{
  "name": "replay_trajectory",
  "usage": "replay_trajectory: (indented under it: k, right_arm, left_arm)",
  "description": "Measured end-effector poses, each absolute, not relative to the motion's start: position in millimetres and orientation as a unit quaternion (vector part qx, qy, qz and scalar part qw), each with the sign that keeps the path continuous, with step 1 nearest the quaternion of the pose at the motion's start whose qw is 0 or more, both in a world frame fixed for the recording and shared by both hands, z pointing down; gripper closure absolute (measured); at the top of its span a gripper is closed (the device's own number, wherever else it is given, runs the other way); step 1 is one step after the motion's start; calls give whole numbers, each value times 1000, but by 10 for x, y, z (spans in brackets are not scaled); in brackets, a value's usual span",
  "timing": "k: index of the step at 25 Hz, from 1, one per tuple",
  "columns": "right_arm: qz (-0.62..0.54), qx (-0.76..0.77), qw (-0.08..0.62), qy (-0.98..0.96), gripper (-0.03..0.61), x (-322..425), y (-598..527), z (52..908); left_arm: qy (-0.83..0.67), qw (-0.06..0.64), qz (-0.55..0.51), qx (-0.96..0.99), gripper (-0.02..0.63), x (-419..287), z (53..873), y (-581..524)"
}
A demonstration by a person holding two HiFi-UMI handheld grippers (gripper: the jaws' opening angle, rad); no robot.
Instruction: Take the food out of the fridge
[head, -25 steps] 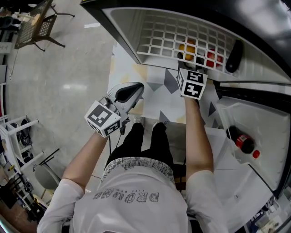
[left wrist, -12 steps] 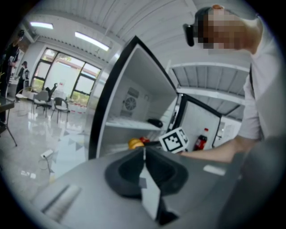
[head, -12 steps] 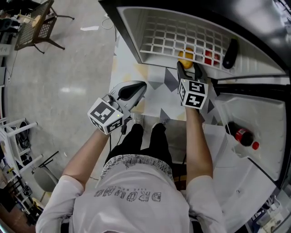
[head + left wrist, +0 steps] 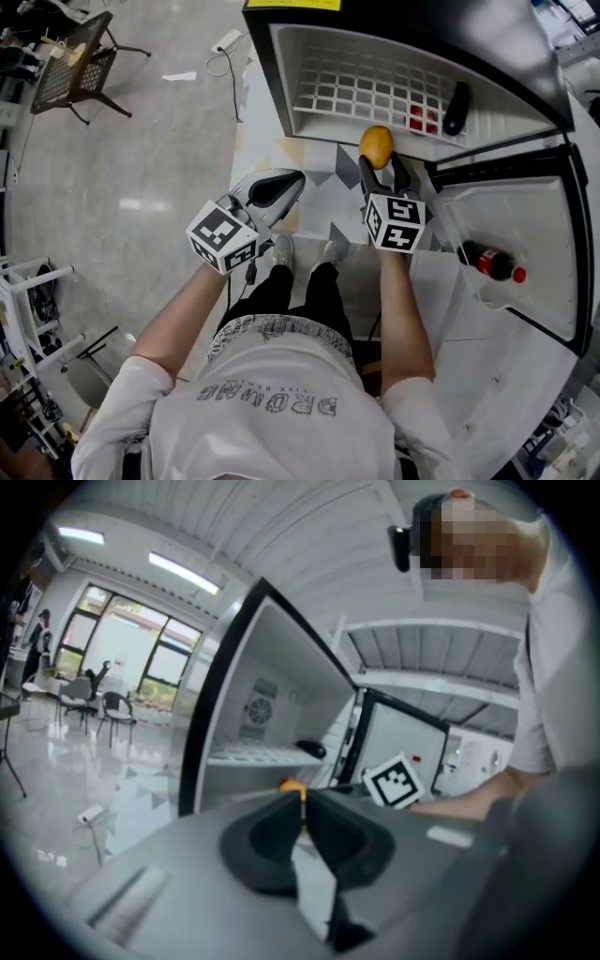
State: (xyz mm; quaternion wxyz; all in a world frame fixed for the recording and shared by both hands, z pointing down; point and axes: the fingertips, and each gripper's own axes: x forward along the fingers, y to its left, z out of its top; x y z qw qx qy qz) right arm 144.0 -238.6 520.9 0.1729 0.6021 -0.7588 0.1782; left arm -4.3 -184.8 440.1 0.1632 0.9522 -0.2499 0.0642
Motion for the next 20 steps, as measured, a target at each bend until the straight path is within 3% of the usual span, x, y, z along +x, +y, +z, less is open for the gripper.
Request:
replay_trajectory:
  k: [20]
  right_arm:
    - [153,588,105,-788,325,1249,-1655,4116]
  left_arm:
    - [-244,133,48,959,595,-215,3939,-1690]
